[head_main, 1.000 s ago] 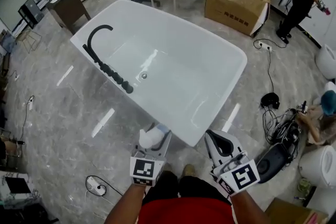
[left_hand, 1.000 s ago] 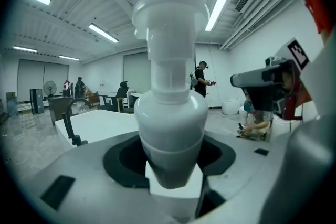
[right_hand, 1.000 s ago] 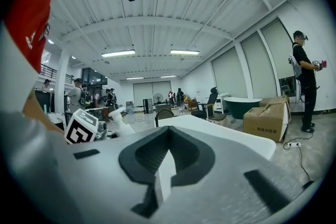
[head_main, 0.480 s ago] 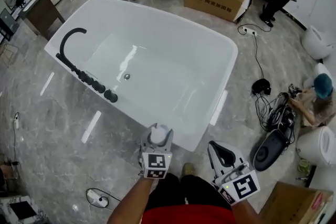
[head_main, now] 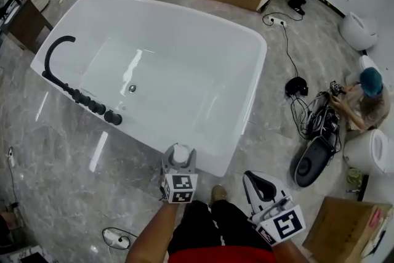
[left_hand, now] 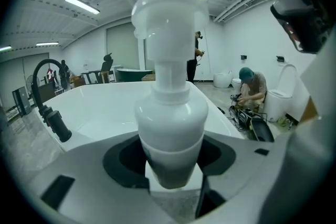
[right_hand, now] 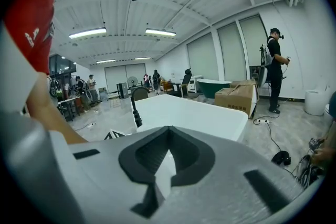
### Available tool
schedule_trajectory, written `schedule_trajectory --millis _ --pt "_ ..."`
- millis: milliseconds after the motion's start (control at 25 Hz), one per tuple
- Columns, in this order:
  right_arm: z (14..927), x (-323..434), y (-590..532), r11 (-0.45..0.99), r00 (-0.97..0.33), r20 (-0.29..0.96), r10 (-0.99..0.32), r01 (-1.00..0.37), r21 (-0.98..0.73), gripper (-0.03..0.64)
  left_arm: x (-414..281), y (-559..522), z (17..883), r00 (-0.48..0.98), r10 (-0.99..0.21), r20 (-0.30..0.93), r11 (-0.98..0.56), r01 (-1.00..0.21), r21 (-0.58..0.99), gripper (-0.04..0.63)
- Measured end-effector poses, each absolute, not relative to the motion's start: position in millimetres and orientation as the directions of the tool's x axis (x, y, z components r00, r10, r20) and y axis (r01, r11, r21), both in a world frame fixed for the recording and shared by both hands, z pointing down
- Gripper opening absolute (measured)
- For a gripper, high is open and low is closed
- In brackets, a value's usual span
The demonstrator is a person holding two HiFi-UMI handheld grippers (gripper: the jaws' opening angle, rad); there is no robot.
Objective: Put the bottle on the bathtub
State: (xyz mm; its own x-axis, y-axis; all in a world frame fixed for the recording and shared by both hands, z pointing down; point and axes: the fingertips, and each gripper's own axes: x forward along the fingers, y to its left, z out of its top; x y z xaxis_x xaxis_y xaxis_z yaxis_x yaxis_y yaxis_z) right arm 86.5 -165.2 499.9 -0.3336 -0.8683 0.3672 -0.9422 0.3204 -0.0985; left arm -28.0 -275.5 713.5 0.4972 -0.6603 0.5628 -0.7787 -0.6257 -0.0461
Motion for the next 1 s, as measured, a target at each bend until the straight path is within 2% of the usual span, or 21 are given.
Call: schedule_trajectory --millis 520,720,1000 --pt "506 85 -163 0.326 -0.336 0.395 -0.855 -0.941 -0.093 0.005 -28 -279 732 0.523 -0.657 0.543 -0.63 -0.776 -0.014 0.236" --pt "505 79 -168 0.351 -0.36 0.387 -0.849 -0.931 -0.097 0.005 -32 -278 730 0.544 -0.66 0.518 -0.623 -0.782 0.027 0.312" --pt "493 76 -177 0.394 -0.408 0.348 -0.844 -0.912 -0.113 0.005 -52 -261 680 0.541 -0.713 0.446 -0.608 -0.794 -0.009 0.321"
